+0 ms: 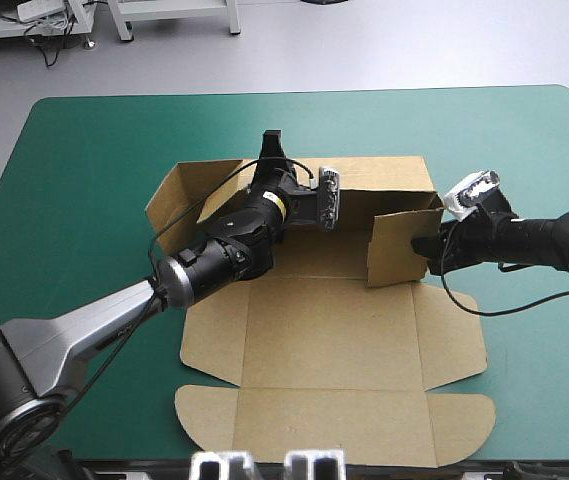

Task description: Fold the box

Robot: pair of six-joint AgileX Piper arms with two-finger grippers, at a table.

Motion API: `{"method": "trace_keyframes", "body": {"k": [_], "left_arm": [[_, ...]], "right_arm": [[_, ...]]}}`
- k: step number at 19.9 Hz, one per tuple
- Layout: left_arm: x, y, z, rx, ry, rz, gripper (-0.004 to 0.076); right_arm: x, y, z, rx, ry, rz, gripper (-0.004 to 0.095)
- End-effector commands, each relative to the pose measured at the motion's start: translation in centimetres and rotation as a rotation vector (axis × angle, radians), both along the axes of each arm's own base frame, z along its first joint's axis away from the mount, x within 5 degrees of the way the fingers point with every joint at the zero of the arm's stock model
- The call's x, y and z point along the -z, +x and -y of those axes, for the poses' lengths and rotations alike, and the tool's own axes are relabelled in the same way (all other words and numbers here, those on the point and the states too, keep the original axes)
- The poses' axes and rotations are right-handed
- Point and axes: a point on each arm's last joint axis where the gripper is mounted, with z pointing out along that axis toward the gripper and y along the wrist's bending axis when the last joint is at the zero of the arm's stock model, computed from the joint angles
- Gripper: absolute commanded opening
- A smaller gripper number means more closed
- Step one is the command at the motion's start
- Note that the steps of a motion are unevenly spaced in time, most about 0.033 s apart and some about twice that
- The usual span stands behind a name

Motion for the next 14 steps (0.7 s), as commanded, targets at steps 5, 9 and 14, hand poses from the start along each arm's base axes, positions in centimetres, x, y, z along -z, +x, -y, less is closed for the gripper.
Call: {"method": "trace_keyframes", "body": {"k": [5, 9, 14], "left_arm": [[-0.8, -0.2, 0.3, 0.008, -0.02, 0.005, -0.0011], [0.2, 0.1, 0.5, -0.003, 0.001, -0.016, -0.0011], [0.4, 0.0, 0.6, -0.014, -0.016, -0.04, -0.0011]], "right_arm": [[-1.2, 1.0, -0.6, 0.025, 0.143, 0.061, 0.0465], [-1.1, 1.1, -0.5, 0.042, 0.138, 0.067, 0.0465], [-1.2, 1.9, 0.3, 0.149, 0.097, 0.121, 0.0426]]}}
